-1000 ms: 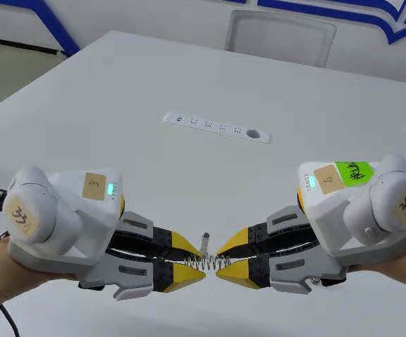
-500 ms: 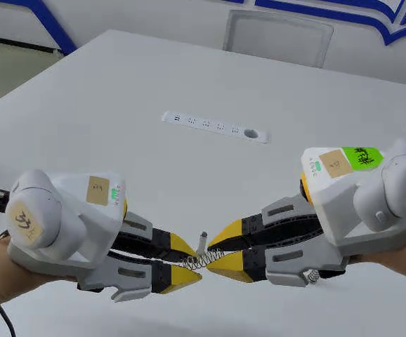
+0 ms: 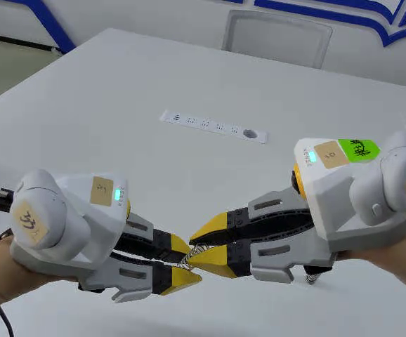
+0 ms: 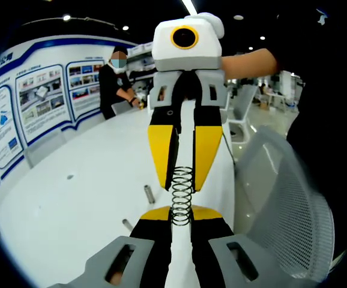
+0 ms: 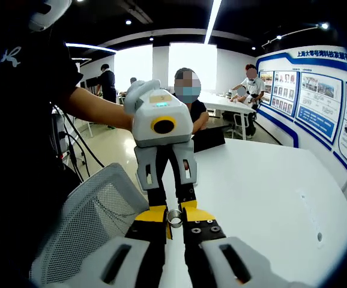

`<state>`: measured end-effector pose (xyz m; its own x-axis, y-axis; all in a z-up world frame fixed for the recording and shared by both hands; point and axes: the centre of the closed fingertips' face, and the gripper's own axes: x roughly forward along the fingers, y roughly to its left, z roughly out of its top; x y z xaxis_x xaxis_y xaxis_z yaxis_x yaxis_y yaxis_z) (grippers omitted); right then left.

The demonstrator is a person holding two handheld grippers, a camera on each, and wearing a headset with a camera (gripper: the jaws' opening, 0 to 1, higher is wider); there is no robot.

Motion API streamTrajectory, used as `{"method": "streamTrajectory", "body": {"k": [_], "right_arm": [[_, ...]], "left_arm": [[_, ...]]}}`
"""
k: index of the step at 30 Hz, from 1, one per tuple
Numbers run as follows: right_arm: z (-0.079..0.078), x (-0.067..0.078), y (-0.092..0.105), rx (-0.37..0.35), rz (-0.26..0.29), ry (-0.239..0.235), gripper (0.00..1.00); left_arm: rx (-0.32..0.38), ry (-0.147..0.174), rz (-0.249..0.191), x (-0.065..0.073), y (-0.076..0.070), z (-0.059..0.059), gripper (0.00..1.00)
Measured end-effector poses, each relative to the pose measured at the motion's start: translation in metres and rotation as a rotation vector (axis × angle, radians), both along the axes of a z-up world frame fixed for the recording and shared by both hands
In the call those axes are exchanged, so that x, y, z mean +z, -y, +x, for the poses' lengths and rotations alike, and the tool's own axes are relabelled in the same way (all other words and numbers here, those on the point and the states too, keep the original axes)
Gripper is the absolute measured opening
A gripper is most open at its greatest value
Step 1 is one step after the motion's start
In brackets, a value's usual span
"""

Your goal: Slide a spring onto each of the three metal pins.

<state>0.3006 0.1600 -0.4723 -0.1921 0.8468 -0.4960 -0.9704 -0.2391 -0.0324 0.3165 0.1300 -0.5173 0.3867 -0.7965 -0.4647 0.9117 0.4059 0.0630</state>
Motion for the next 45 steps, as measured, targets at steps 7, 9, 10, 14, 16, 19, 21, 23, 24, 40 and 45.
{"method": "streamTrajectory", "body": {"k": [7,9,10,14,16,19,21,23,24,40,45], "right_arm": [[-0.001,-0.001,-0.005,-0.01,0.004,-0.009,0.11],[-0.001,-0.001,-0.007,-0.016,0.006,-0.022,0.11],[-0.002,0.001,-0.008,-0.016,0.012,-0.029,0.11],[0.0,0.0,-0.011,-0.025,0.011,-0.03,0.11],[0.003,-0.001,-0.01,-0.037,0.003,-0.035,0.12],[0.004,-0.002,-0.01,-0.046,0.007,-0.046,0.12],[0.004,-0.004,-0.01,-0.05,0.0,-0.045,0.12],[0.005,-0.005,-0.01,-0.056,-0.002,-0.048,0.13],[0.006,-0.005,-0.01,-0.058,0.001,-0.048,0.13],[0.011,-0.004,-0.011,-0.074,0.008,-0.04,0.11],[0.014,-0.002,-0.013,-0.081,0.018,-0.039,0.11]], "left_arm": [[0.007,-0.003,-0.004,-0.002,-0.001,0.001,0.1],[0.009,-0.004,-0.01,-0.002,0.0,0.001,0.1],[0.007,-0.004,-0.019,-0.001,0.001,0.0,0.1],[0.015,-0.006,-0.028,-0.002,0.001,0.002,0.1],[0.026,-0.013,-0.04,-0.002,-0.001,0.004,0.1],[0.03,-0.021,-0.062,-0.002,-0.002,0.004,0.1],[0.031,-0.023,-0.058,-0.003,-0.002,0.003,0.1],[0.033,-0.025,-0.059,-0.004,-0.003,0.003,0.1],[0.035,-0.026,-0.061,-0.004,-0.003,0.003,0.1],[0.092,-0.041,-0.092,-0.004,-0.009,0.011,0.11],[0.122,-0.021,-0.059,-0.006,-0.018,0.016,0.21]]}}
